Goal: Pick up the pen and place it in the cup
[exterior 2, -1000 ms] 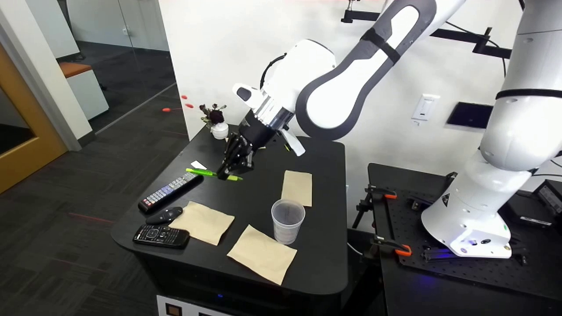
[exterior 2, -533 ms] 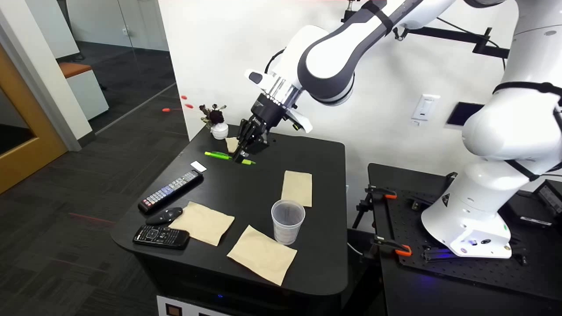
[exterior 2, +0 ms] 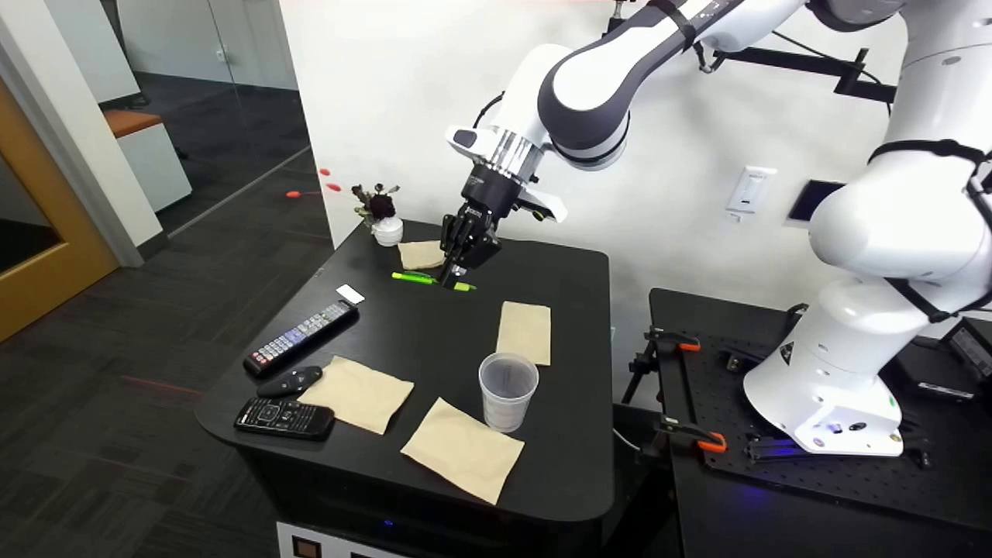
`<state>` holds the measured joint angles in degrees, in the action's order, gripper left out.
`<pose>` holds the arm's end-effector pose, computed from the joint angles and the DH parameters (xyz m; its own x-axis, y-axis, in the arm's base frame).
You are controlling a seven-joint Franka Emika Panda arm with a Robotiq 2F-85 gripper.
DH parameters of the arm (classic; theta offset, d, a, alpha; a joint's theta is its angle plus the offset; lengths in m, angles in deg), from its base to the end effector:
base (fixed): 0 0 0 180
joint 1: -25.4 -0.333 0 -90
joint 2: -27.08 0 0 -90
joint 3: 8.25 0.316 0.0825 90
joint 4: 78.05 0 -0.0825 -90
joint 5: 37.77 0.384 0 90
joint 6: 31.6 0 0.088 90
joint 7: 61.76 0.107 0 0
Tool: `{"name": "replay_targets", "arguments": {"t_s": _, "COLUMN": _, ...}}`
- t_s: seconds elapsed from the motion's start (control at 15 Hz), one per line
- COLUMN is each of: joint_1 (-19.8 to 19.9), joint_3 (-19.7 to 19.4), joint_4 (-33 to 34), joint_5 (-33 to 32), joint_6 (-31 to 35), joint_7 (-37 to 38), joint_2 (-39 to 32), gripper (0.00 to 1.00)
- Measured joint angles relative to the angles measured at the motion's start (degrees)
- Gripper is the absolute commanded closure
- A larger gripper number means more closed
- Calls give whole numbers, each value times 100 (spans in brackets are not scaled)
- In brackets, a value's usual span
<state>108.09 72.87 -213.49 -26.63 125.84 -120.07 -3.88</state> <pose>0.5320 -0.0267 0.3155 0.6494 0.4780 0.5914 0.6891 -0.6988 -0.1919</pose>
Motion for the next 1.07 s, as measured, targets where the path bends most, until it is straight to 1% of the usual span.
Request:
{"name": "replay_targets", "arguments": {"t_s": 0.27, "joint_1": -115, "joint_3": -118, "joint_4": -2, "joint_5": -182, "joint_6": 10, "joint_7": -5, "joint_2": -156, "gripper": 97}}
{"name": "replay_targets", "arguments": {"t_s": 0.8, "joint_1": -216, "joint_3": -263, "joint_4": 2, "joint_5": -552, "joint_6": -51, "joint_7": -144, "joint_2": -1011, "gripper": 97}}
{"name": "replay_targets", "arguments": {"t_s": 1.07, "joint_1": -299, "joint_3": -338, "joint_4": 4, "joint_5": -659, "joint_6": -283, "joint_7": -493, "joint_2": -1417, "gripper": 97}}
